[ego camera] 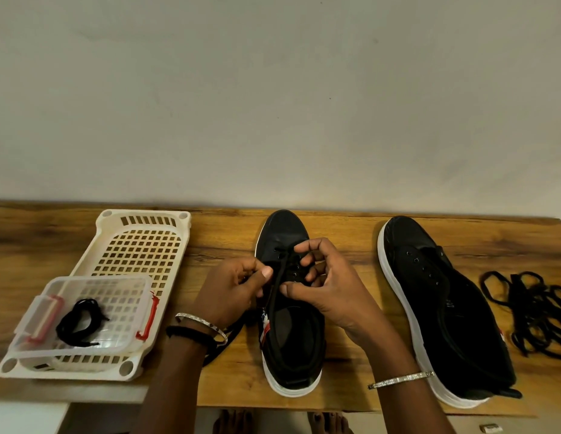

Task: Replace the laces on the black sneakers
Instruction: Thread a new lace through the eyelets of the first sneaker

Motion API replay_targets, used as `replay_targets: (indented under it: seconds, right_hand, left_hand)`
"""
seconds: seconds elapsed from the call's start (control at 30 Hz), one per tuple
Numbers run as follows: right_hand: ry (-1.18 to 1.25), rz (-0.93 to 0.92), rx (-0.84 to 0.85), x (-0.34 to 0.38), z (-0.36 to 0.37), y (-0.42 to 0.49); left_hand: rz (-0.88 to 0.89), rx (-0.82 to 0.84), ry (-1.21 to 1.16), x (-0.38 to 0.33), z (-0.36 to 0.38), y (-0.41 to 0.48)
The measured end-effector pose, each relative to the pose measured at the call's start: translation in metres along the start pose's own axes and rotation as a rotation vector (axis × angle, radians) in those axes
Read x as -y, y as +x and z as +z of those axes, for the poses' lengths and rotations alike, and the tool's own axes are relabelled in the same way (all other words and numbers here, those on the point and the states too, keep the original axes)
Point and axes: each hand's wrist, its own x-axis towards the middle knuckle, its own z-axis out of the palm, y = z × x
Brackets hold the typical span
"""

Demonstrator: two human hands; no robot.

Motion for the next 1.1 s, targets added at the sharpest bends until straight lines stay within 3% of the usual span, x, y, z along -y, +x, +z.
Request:
replay_targets:
  seconds: [0.1,0.23,0.33,0.5,0.7,0.77,0.97,1.1]
  right_hand:
    - [0.006,0.001,-0.003,0.000,0.000,0.000]
    - [0.015,0.005,-0.011,-0.001,0.000,0.000]
    - [0.009,0.001,-0.005,0.001,-0.001,-0.001]
    - [-0.045,-0.001,0.031,0.008,-0.004,-0.005]
    - [-0.187,-0.022,0.075,0.010,-0.008,-0.006]
    - [-0.180,-0.027,0.068,0.009,-0.008,-0.007]
    - [-0.104,-0.047,-0.033,0.027,-0.005,-0.010]
    - [-0.138,-0.114,-0.058,0.040,0.014,-0.012]
  left_hand:
    - [-0.206,0.061,-0.149,-0.003,0.001,0.002]
    - [-0.280,0.086,-0.118,-0.003,0.002,0.003]
    - [-0.216,0.002,0.068,-0.001,0.001,0.001]
    - [0.121,-0.350,0.488,0.010,-0.005,0.002]
    - [0.195,-0.364,0.620,0.019,0.003,0.007]
    - [0.179,-0.383,0.531,0.016,0.003,0.006]
    - [0.118,-0.254,-0.282,-0.018,-0.009,0.000]
    - [0.123,-0.118,-0.415,-0.032,-0.011,-0.006]
